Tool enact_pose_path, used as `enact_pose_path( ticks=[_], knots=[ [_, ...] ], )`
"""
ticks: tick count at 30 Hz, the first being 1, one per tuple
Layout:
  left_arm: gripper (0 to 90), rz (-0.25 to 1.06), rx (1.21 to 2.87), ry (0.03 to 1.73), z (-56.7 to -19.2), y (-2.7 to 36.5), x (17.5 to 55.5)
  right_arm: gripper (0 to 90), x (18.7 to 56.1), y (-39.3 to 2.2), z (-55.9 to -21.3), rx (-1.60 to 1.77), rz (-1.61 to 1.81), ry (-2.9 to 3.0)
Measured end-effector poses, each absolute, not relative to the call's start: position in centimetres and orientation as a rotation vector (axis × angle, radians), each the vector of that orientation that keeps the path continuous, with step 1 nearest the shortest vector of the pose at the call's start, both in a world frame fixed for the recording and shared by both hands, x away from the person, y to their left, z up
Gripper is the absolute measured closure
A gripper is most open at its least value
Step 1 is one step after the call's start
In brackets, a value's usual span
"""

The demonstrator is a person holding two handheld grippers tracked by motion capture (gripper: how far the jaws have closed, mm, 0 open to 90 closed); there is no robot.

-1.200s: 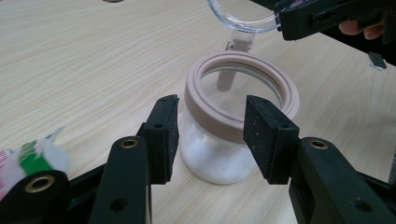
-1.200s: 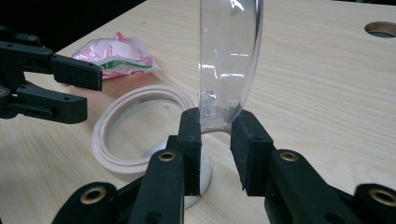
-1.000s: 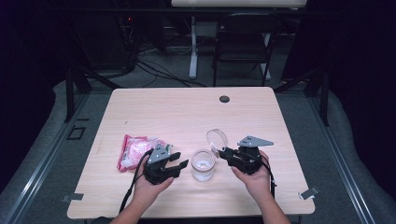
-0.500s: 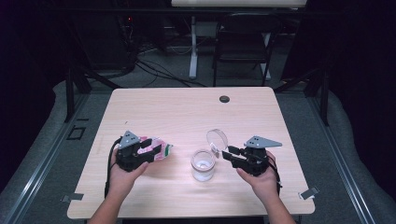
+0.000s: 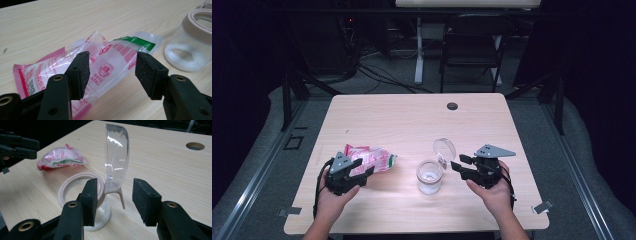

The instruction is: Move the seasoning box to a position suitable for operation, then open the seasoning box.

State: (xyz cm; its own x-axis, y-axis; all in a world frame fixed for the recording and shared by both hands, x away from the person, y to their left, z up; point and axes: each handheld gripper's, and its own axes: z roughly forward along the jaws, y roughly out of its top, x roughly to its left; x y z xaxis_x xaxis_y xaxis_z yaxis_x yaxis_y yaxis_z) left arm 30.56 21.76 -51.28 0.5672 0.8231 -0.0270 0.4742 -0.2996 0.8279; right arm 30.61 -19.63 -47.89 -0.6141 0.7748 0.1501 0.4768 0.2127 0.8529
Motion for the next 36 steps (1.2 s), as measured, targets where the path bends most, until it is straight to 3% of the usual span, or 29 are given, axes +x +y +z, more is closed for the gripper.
enact_pose_path(
  ticks=[10, 14, 22, 36],
  knots=[
    [46.3, 0.572, 2.01, 0.985, -52.0, 20.4, 30.3, 53.1, 30.8, -19.6, -48.2, 1.182, 1.312, 2.161],
    [44.7, 0.597, 2.032, 0.937, -52.3, 20.1, 30.3, 60.1, 30.8, -19.5, -48.3, 1.191, 1.339, 2.186],
    [42.6, 0.575, 2.07, 0.911, -52.9, 19.3, 30.5, 63.7, 30.6, -19.4, -48.2, 1.167, 1.304, 2.18],
    [43.3, 0.632, 2.147, 0.939, -54.6, 18.0, 32.4, 60.9, 30.4, -19.4, -48.6, 1.162, 1.294, 2.186]
  ],
)
